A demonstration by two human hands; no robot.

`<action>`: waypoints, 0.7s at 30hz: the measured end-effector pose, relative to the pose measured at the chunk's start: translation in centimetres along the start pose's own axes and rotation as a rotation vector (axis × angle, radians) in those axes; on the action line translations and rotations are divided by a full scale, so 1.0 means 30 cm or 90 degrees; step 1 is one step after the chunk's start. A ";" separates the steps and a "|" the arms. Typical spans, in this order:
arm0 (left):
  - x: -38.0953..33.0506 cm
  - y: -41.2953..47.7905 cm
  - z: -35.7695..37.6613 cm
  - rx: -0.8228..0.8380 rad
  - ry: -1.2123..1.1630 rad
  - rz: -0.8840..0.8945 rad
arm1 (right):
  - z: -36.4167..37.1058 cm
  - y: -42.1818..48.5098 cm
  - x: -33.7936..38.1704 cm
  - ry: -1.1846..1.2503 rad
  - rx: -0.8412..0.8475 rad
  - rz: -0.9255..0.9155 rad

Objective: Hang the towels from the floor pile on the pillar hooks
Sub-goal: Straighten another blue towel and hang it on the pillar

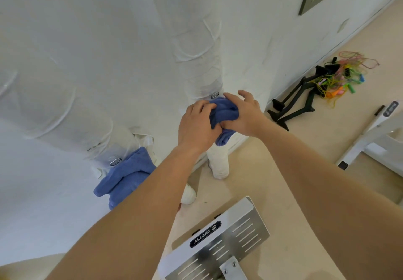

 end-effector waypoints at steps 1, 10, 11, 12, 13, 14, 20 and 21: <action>-0.008 0.000 -0.014 0.008 -0.007 -0.008 | -0.017 -0.011 0.010 -0.004 0.003 0.009; -0.052 -0.041 -0.183 0.075 -0.032 -0.058 | -0.131 -0.162 0.081 -0.133 -0.032 0.068; -0.058 -0.059 -0.203 0.098 -0.023 -0.067 | -0.133 -0.192 0.089 -0.149 -0.032 0.073; -0.064 -0.084 -0.219 0.129 -0.013 -0.076 | -0.134 -0.227 0.098 -0.168 -0.032 0.074; -0.074 -0.114 -0.238 0.160 -0.001 -0.084 | -0.134 -0.267 0.110 -0.187 -0.030 0.078; -0.085 -0.147 -0.262 0.185 0.007 -0.089 | -0.135 -0.315 0.127 -0.210 -0.028 0.078; -0.164 -0.416 -0.441 0.258 0.032 -0.090 | -0.096 -0.656 0.231 -0.294 -0.013 0.073; -0.183 -0.474 -0.482 0.257 0.046 -0.084 | -0.079 -0.723 0.246 -0.303 -0.014 0.072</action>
Point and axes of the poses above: each hand's wrist, its own y-axis towards the middle knuckle, its own z-axis out of the palm, x = y × z, the point moved 7 cm from there along y, towards the middle knuckle, and after that the axes turned 15 degrees about z, right-handed, at the moved point
